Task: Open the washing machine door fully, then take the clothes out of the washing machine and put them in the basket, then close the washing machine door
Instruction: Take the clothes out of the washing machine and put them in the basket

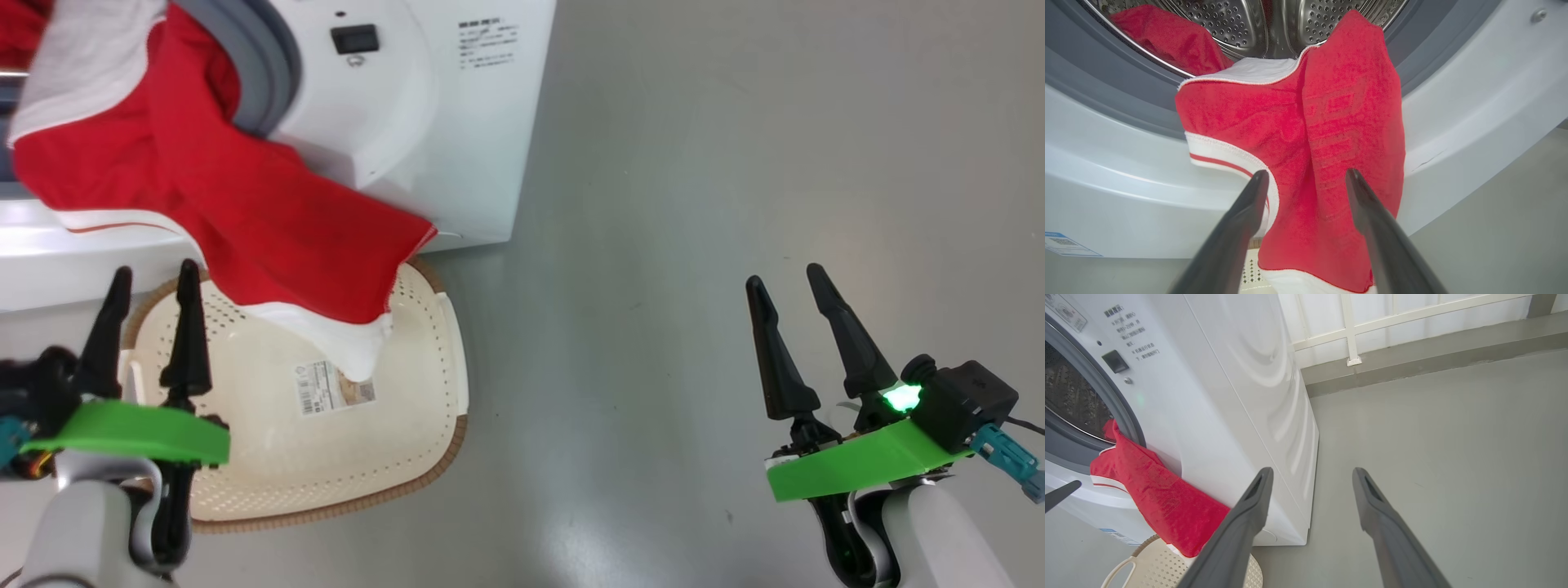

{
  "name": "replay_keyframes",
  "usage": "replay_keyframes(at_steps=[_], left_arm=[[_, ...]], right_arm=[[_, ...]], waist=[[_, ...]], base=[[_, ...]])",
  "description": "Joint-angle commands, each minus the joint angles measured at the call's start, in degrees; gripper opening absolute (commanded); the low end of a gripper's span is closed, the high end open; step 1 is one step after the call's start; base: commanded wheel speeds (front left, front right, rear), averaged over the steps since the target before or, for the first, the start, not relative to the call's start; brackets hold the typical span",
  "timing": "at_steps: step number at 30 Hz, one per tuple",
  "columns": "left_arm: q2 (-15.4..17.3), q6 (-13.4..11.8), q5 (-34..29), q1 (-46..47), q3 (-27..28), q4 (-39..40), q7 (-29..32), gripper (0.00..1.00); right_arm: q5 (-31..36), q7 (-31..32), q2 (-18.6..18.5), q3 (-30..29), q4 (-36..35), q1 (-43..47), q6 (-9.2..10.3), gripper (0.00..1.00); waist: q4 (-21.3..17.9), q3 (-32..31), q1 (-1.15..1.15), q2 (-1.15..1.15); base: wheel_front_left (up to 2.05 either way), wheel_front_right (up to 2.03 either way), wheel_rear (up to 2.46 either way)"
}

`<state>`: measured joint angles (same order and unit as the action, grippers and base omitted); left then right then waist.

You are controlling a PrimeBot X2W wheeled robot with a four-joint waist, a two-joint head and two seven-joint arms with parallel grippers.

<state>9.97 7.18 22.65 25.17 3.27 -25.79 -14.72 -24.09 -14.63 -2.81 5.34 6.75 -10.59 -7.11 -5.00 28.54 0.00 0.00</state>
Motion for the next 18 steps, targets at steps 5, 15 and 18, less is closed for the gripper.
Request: replay_keyframes(at_steps=[5,15,18], left_arm=[[0.45,0.31,-1.32,-5.35,3.35,7.62,-0.28,1.0],[-2.37,0.31,-0.64,-13.3,5.03,16.64,-0.28,1.0],[-2.94,0.31,-0.72,-14.1,5.2,17.71,-0.28,1.0]], right_arm=[[0.97,-0.37,-0.07,0.96,-0.93,1.52,-0.37,1.0],[1.87,-0.37,-0.07,0.45,-0.57,2.18,-0.37,1.0],[2.04,-0.37,-0.07,0.22,-0.58,2.08,-0.37,1.0]], waist=[[1.39,-1.55,0.0,0.0],[2.24,-2.52,0.0,0.0],[2.38,-2.41,0.0,0.0]], base=[[0.0,0.0,0.0],[0.0,0.0,0.0],[0.0,0.0,0.0]])
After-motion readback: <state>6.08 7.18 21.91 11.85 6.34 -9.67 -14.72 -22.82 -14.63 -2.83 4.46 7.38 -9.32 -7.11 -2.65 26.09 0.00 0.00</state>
